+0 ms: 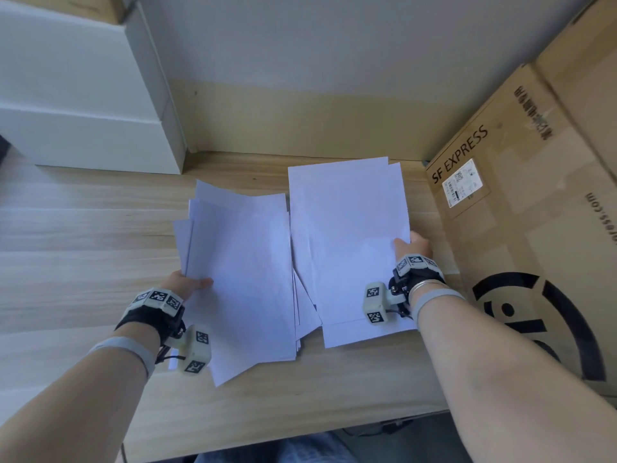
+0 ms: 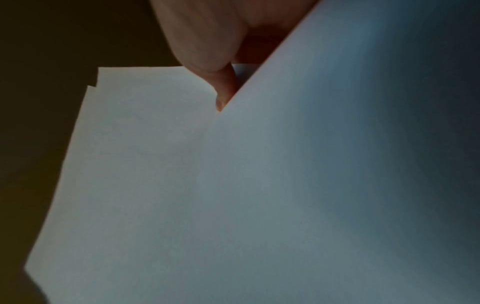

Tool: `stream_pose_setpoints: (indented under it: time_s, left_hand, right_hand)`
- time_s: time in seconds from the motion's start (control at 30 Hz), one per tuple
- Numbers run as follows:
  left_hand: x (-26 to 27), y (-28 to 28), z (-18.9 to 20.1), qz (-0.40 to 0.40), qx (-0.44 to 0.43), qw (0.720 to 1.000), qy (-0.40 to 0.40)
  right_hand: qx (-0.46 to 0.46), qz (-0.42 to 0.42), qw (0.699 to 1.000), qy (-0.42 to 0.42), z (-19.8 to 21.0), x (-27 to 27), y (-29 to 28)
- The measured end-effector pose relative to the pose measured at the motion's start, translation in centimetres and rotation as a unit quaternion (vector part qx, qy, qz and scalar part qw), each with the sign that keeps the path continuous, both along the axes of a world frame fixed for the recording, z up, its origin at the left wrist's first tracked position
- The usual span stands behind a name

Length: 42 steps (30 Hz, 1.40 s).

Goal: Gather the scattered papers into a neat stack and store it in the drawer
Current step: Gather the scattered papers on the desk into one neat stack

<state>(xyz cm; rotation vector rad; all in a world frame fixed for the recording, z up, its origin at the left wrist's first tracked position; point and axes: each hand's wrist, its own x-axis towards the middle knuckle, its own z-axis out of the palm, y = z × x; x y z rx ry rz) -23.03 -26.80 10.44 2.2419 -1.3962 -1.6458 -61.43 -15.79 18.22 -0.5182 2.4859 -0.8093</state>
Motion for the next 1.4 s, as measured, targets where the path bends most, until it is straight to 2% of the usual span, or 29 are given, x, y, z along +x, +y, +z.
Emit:
stream_pose_setpoints:
  time_s: [0.4,0.53,0.73,0.83,1.1,1.17,1.3,1.4]
  left_hand:
    - [0.0,0.1,0.9,-0.019,0.014,1.0,-0.014]
    - [0.0,-0.2,0.8,-0.013,0.019,1.0,-0.005]
    - [0.2,-0.4,1.0,-0.007,0.04,0.999,0.02]
    - [0.6,-0.6,0.3,0.009,0.048,0.998,0.042]
    - [-0.8,0.5,2.9,-0.019,0.032,0.999,0.023]
    - [-1.0,0.6,3.1,-0.018,0.03,0.999,0.022]
    - [-1.0,0.6,2.8,0.002,0.022,0.999,0.038]
    - [-0.9,0.8,2.6,0.023,0.017,0.999,0.04]
  right_hand:
    - [-0.04,-0.049,0.998,-0.007,2.8,-2.2,-1.4]
    - [0.003,0.031,0.998,-0.049,2.8,-0.4,-2.6]
    - [0.106,0.166,0.977,-0.087,-0.6,5.8,-3.6]
    - [0.119,0.213,0.966,-0.09,-2.2,8.8,-4.3]
    - [0.014,0.139,0.984,-0.108,-4.4,14.8,-6.1]
    - [0.008,0.172,0.978,-0.118,-4.6,16.3,-6.3]
    - [0.094,0.28,0.948,-0.12,-5.3,18.9,-6.5]
    - [0.1,0.29,0.946,-0.107,-5.2,17.9,-7.0]
